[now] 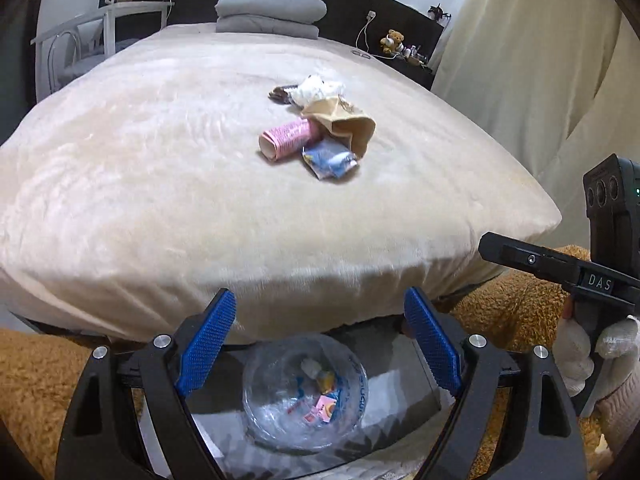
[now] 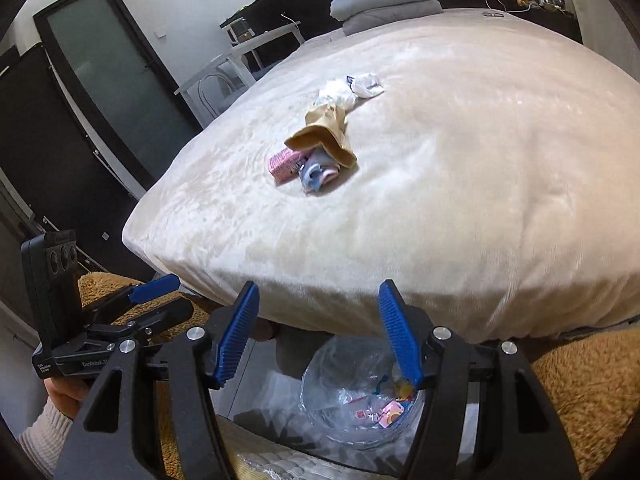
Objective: Collect trash
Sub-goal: 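Grasp the pink tube with the left tool while the right tool grasps the paper bag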
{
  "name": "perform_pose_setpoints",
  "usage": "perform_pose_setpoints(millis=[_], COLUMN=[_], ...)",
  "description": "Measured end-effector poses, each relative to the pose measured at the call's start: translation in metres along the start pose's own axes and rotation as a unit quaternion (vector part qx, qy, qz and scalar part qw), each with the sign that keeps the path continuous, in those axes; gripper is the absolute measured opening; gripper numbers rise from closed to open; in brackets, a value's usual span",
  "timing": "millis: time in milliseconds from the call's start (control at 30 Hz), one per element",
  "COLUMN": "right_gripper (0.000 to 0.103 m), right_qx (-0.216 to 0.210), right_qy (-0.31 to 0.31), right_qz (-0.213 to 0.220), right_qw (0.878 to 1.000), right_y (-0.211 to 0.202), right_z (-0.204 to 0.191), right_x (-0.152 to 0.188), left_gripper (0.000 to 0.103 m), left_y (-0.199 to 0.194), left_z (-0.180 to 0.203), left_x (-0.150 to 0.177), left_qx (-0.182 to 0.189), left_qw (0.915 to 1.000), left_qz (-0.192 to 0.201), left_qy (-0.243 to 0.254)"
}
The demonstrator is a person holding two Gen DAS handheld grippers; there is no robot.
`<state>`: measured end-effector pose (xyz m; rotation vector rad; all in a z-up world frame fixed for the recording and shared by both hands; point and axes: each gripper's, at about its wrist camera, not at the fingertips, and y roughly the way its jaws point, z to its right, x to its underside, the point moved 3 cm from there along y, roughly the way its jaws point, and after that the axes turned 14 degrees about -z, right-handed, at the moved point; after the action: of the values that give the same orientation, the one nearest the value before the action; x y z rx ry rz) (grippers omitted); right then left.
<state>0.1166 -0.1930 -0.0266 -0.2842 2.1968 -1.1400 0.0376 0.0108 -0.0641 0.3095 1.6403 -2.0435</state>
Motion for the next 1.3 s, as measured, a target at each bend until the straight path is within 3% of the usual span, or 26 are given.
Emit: perform_pose_setpoints(millis=[200,400,600,1100,1200,1300], right_gripper=[0.062,0.062,0.062,0.062,0.062,0.062], right_qx=[0.012,-0.019,-0.076,-0.111,-0.121,-0.127], right_qy=[-0.048,-0.039,0.023,0.058,0.059,0.056], right_qz=[0.018,0.003,-0.036,-0.085,-0.096,-0.106], right_qw=[0.999,0.999,0.996,0.988,0.986,0.985], right_y=[-0.01,0.002,0.031,0.079,0.087,0.093], right_z=[-0.001,0.011,0.032,0.039,0.039,0.037], right_x=[-0.046,-0.095,-0.128,-0.175,-0.181,-0.184], left_gripper=[0.085,0.085,0.084,0.084,0.074,0.07], left_y=[-0.015,-0.016,0.008,0.08,0.094,0.104], left_z=[-0.006,-0.005,-0.007,-0.02,-0.018,-0.018], left_x=[-0.035,-0.068,-0.098,-0.155,-0.162,-0.167], left_qx=[-0.024,-0.044,-0.052,-0.06,-0.061,-0.055], left_qw=[0.9991,0.9942,0.9871,0.9738,0.9684,0.9661], left_qz=[0.022,0.025,0.001,-0.068,-0.083,-0.09], left_qy=[0.028,0.095,0.151,0.209,0.227,0.235])
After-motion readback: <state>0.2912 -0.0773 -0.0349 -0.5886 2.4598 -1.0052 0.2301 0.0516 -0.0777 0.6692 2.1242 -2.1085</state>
